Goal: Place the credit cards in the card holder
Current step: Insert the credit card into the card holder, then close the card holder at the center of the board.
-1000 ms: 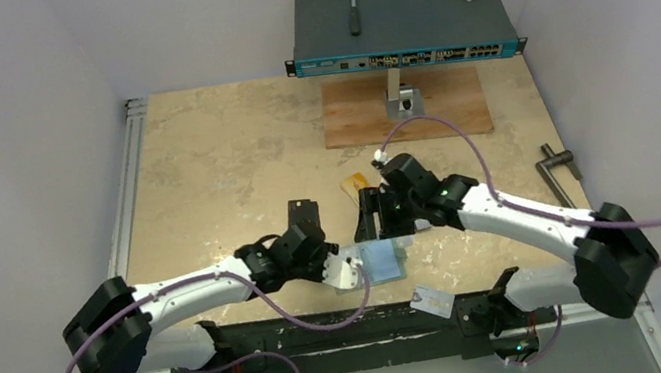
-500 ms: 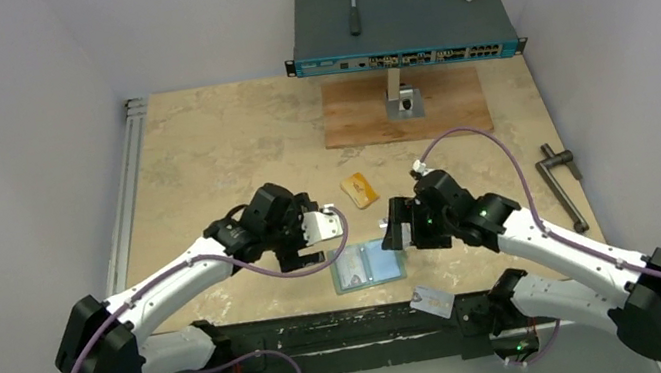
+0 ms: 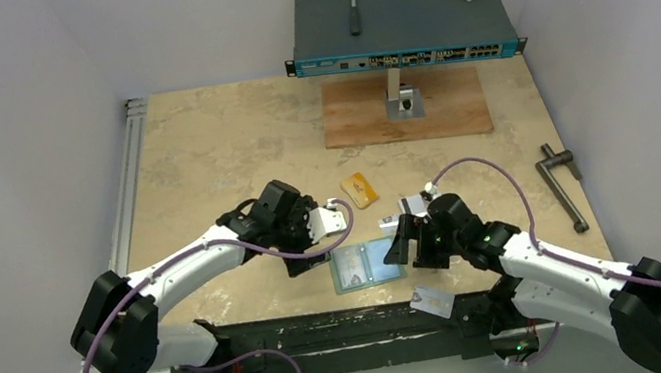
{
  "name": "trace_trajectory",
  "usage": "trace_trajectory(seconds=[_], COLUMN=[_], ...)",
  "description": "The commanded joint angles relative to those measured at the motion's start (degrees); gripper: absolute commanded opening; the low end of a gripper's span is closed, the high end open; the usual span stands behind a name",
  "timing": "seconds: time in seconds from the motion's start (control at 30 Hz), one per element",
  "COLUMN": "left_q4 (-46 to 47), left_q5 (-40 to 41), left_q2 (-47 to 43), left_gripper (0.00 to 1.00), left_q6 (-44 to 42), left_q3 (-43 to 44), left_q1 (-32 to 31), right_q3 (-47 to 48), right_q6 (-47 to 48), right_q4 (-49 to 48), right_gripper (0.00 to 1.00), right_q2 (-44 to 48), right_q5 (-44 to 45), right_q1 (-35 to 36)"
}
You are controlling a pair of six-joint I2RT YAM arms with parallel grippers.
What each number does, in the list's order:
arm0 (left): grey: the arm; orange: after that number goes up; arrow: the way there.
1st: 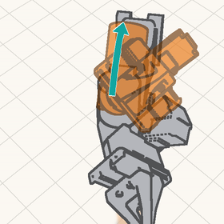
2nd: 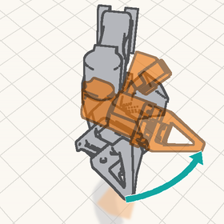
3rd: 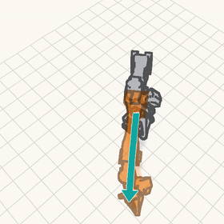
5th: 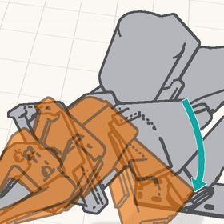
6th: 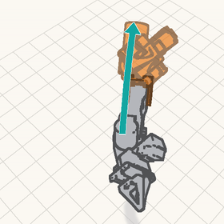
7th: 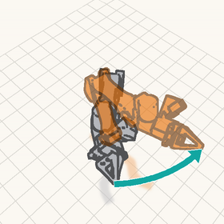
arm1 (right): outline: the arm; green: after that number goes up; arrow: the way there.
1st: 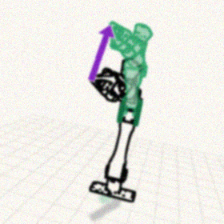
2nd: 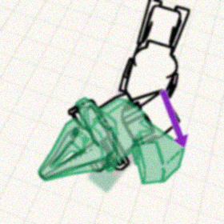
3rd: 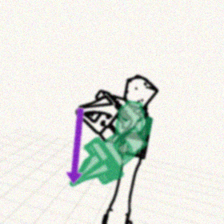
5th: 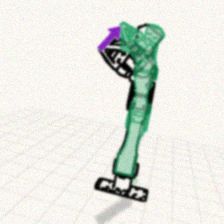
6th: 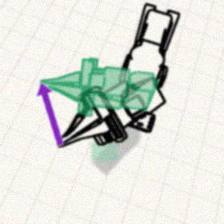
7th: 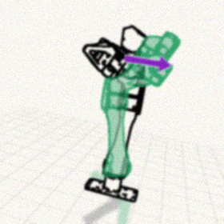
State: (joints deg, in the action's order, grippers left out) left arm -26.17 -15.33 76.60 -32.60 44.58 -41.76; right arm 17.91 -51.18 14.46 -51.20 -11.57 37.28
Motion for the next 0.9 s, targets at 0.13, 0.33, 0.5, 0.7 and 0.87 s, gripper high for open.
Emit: trace_trajectory(seconds=[0.13, 0.33, 0.5, 0.7, 0.87], left_q4=[0.93, -0.25, -0.88, -1.73, -2.3], left_q5=[-2.46, -3.26, -2.87, -3.01, -2.95], left_q2=[0.59, 1.2, 2.05, 1.2, 0.67], left_gripper=[0.99, 0.96, 0.93, 0.91, 0.91], left_q6=[-0.3, -0.57, -1.16, -1.14, -1.23], left_q3=[3.84, 3.91, 4.46, 4.97, 5.0], left_q1=[-0.08, -0.25, -0.29, -0.26, -0.34], right_q3=[-2.04, -1.31, -0.92, 2.92, 4.85], right_q6=[-0.27, -0.68, -1.46, -3.36, -3.72], right_q4=[-6.46, -1.66, -1.6, -2.46, 0.28], right_gripper=[0.77, 0.69, 0.66, 0.73, 0.74], right_q2=[-1.06, 3.76, 3.72, -3.52, -5.89], right_q5=[6.41, 13.45, 14.97, 20.01, 24.65], right_q1=[-0.09, 1.03, 3.33, 12.75, 13.96])
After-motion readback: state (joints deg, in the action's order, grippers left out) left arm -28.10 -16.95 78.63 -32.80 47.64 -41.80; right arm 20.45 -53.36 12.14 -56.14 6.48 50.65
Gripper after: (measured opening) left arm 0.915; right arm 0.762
